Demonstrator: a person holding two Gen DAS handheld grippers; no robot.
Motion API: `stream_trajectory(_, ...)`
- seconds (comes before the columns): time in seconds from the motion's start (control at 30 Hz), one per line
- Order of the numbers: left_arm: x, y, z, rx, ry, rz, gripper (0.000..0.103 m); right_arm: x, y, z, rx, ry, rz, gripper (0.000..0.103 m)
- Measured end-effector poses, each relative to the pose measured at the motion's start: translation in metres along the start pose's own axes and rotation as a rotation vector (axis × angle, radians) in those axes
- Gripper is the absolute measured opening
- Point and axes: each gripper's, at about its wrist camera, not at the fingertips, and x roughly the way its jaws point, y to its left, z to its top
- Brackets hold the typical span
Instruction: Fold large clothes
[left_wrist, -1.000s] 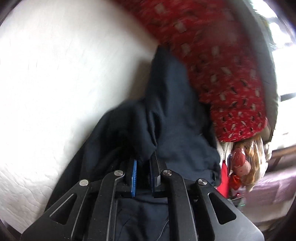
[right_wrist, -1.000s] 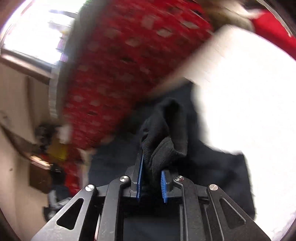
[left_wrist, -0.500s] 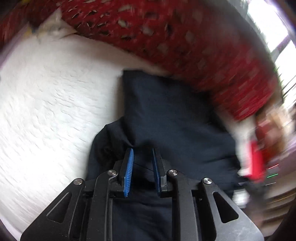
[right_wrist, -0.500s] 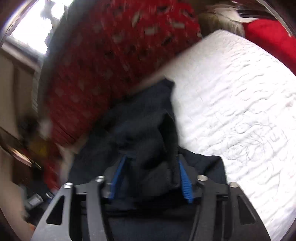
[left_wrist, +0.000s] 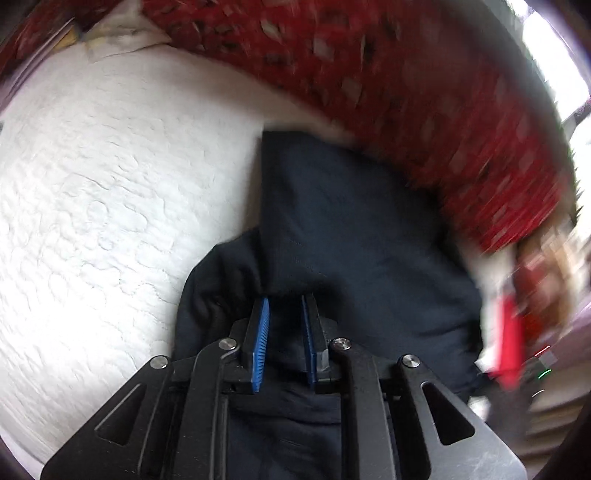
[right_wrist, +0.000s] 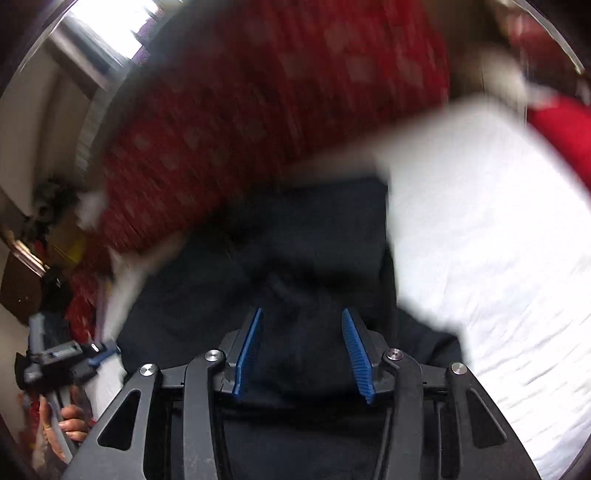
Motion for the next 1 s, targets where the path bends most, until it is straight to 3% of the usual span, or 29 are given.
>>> stream_trajectory(0.03,0.007,-0.001,-0.001,0.007,0.020,0.019,0.015,0.014,-0.005,-0.004,0.020,0.043,-0.022,0.043)
stream_trajectory(0.07,0.008,-0.001,-0.002,0.012,0.002,0.020,0.015,0.015,-0.005,-0.006,0.021,0.014,-0.024,0.043)
stream_trajectory(0.2,-0.013,-0.002,-0.009,0.029,0.017,-0.013,0.016,-0.010,0.012,-0.008,0.001,0.046,-0.043,0.044)
stream_trajectory(0.3,-0.025,-0.003,-0.036,0.085,0.055,-0.008,0.025,-0.024,0.015,-0.018,-0.043,0.120,-0.053,0.055)
stream_trajectory(0.47,-0.024,-0.002,-0.093,0.100,0.221,-0.037,0.027,-0.031,-0.007,-0.070,-0.021,0.268,-0.118,0.055)
stream_trajectory(0.7,-0.051,0.022,-0.162,0.114,0.281,-0.035,0.027,-0.087,-0.014,-0.137,-0.017,0.275,-0.085,0.054)
stream_trajectory(0.87,-0.078,0.055,-0.183,0.103,0.275,-0.046,0.027,-0.126,-0.029,-0.165,-0.028,0.272,-0.117,0.055)
stream_trajectory(1.0,-0.088,0.095,-0.195,0.043,0.257,-0.027,0.040,-0.147,-0.052,-0.171,-0.012,0.214,-0.136,0.061)
